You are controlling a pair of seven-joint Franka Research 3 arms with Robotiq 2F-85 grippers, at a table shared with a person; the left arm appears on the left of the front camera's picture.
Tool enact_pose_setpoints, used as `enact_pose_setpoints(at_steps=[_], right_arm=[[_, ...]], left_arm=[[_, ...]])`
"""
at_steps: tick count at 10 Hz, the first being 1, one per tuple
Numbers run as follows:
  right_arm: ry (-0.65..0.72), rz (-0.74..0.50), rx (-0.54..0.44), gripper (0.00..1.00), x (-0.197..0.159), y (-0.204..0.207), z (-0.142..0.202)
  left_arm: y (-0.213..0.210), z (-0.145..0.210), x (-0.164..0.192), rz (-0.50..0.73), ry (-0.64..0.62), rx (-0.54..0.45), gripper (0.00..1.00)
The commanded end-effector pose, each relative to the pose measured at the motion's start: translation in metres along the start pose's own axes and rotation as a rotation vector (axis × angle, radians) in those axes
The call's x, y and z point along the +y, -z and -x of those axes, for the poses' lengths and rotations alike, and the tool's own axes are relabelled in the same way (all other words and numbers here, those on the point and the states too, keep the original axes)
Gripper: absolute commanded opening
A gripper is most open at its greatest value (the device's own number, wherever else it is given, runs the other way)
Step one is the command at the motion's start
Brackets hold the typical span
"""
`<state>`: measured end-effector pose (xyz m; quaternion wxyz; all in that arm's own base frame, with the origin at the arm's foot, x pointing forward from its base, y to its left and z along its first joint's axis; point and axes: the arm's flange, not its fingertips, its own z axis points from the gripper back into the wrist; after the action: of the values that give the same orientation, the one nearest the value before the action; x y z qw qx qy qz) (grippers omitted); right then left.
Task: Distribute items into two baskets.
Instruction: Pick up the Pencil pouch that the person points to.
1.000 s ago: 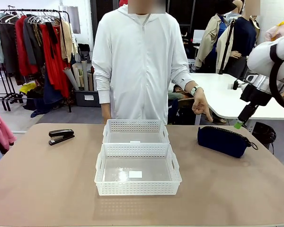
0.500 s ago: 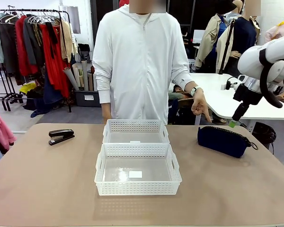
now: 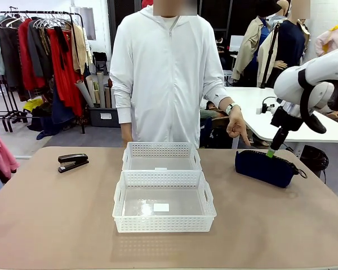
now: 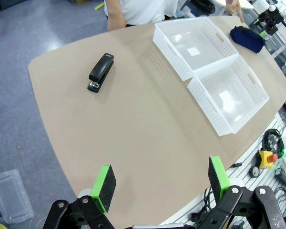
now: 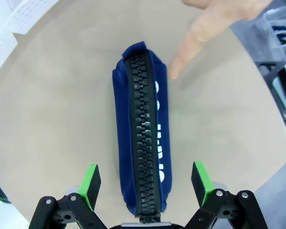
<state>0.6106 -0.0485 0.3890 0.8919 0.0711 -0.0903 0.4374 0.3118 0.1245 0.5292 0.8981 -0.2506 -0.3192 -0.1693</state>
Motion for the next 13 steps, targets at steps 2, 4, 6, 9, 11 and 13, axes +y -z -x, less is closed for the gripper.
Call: enact_pose_setpoints(at_steps=[2,4,6,9,11,13], right_arm=[[-0.052,-0.011,0.047,1.00,-0.001,0.025,0.003],[-0.051,-0.011,0.071,1.00,-0.001,0.040,0.004],[-0.049,-0.023,0.087,1.00,0.000,0.053,0.006],[-0.033,-0.034,0.107,1.00,0.002,0.059,0.006],[-0.029,-0.033,0.118,0.63,0.002,0.059,0.006],[-0.028,-0.030,0.124,0.25,0.002,0.058,0.006]], left_arm=[[0.000,0.000,0.000,0.002,0.000,-0.001,1.00],[0.000,0.000,0.000,0.002,0.000,-0.001,1.00],[0.000,0.000,0.000,0.002,0.000,-0.001,1.00],[0.000,0.000,0.000,0.002,0.000,-0.001,1.00],[0.000,0.000,0.000,0.002,0.000,-0.001,1.00],[0.000,0.000,0.000,0.002,0.000,-0.001,1.00]])
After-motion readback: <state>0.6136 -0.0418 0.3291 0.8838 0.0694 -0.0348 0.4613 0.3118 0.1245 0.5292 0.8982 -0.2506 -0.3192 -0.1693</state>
